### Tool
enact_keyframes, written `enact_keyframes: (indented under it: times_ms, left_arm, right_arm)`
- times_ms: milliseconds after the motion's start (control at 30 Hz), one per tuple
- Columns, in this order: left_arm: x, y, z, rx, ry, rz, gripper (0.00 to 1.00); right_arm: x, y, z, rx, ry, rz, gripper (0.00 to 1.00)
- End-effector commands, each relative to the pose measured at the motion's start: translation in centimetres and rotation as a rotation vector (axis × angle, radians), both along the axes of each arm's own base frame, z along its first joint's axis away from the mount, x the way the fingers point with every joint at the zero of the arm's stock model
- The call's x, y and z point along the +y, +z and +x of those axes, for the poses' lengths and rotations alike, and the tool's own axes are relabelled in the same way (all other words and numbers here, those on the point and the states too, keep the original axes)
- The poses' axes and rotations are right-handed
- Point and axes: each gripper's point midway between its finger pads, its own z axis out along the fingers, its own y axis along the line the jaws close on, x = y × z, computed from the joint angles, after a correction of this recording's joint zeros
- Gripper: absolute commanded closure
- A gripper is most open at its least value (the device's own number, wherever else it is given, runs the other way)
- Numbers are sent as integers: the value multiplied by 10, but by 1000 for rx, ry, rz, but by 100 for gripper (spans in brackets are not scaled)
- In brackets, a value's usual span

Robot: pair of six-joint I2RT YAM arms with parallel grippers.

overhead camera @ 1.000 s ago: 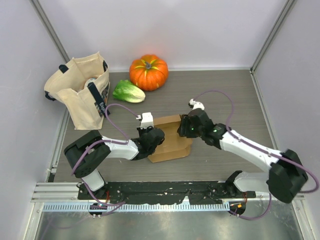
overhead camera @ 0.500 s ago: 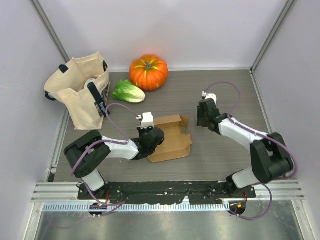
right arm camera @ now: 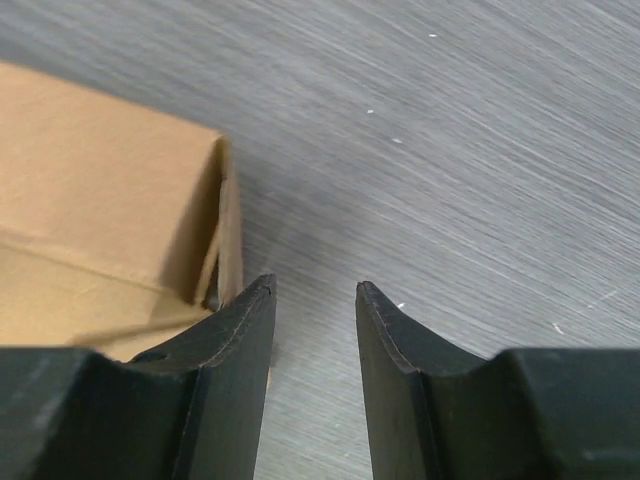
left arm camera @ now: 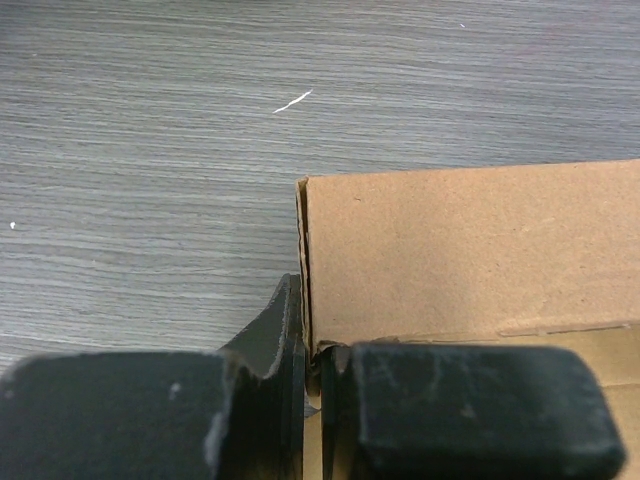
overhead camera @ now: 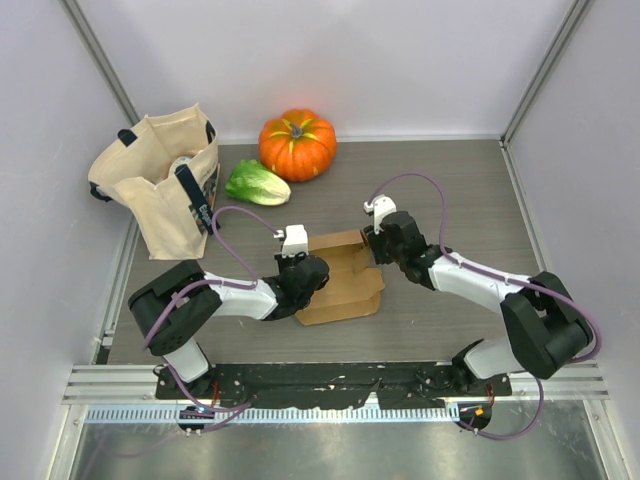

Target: Fold the paper box

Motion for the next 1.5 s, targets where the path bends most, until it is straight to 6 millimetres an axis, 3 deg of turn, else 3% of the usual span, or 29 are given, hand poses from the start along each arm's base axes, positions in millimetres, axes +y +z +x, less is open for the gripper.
enact_keyframes:
  times_ms: [0, 267, 567, 767, 1100, 1133, 1433, 1467]
  left_arm:
    - [-1, -17, -8, 51, -44, 42, 100]
    - [-2, -16, -8, 48, -48, 43, 100]
    - [2, -13, -10, 42, -48, 43, 100]
    - [1, -11, -9, 36, -47, 36, 100]
    - [-3, -11, -8, 42, -54, 34, 100]
    - [-3, -12, -8, 43, -56, 33, 100]
    - [-5, -12, -6, 43, -59, 39, 100]
    - [-5, -13, -6, 44, -61, 40, 100]
  right_arm:
    - [23, 19, -12, -58, 103, 56, 57]
    - [34, 27, -23, -70, 154, 89, 57]
    - [42, 27, -23, -105, 183, 128, 57]
    - [63, 29, -18, -150, 233, 164, 57]
    - [70, 16, -6, -257, 164, 117, 62]
    - [63, 15, -1, -280, 110, 99, 62]
    - [73, 21, 13, -424, -59, 131, 71]
    - [66, 16, 15, -440, -115, 97, 71]
